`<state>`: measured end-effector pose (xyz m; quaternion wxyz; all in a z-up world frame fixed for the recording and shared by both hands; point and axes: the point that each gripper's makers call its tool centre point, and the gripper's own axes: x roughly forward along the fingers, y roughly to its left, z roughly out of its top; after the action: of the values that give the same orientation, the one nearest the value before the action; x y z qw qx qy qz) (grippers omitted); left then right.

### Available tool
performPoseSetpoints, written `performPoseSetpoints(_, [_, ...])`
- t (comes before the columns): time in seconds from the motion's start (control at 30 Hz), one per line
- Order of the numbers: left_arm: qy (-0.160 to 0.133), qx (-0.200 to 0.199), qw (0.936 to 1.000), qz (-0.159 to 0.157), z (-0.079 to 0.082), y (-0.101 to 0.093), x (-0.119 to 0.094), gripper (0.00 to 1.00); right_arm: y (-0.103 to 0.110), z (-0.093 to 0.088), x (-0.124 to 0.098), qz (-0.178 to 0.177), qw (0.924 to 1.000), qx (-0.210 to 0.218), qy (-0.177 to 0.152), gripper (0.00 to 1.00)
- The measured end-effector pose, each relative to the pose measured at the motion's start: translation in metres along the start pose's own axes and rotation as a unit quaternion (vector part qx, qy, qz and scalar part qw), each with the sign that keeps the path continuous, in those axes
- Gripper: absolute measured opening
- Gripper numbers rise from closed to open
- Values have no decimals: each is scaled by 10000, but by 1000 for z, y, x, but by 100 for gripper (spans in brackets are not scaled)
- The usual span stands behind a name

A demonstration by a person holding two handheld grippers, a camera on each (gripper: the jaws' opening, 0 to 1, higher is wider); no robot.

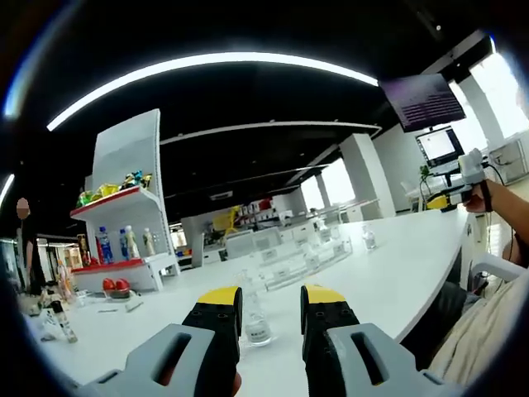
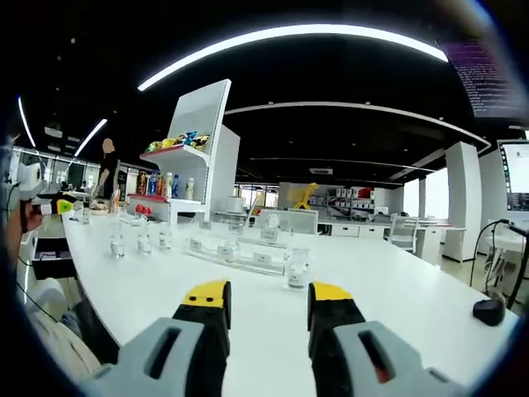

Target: Identify the label on the chemical reagent bottle, grasp the chemical reagent bottle, and place it in the designated position on the reagent rack

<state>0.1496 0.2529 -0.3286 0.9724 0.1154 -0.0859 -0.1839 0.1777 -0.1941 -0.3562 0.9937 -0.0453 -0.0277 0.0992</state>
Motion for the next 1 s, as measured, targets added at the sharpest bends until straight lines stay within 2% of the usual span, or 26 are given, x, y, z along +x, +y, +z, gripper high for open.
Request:
performPoseSetpoints(0.43, [-5, -50, 10000, -71, -2, -1, 1, 29, 4, 15, -9, 21, 9999, -17, -135, 37])
performPoseSetpoints(1.0, [-68, -63, 9999, -69, 4, 0, -4, 29, 8, 17, -10, 110, 9998, 30, -148, 37])
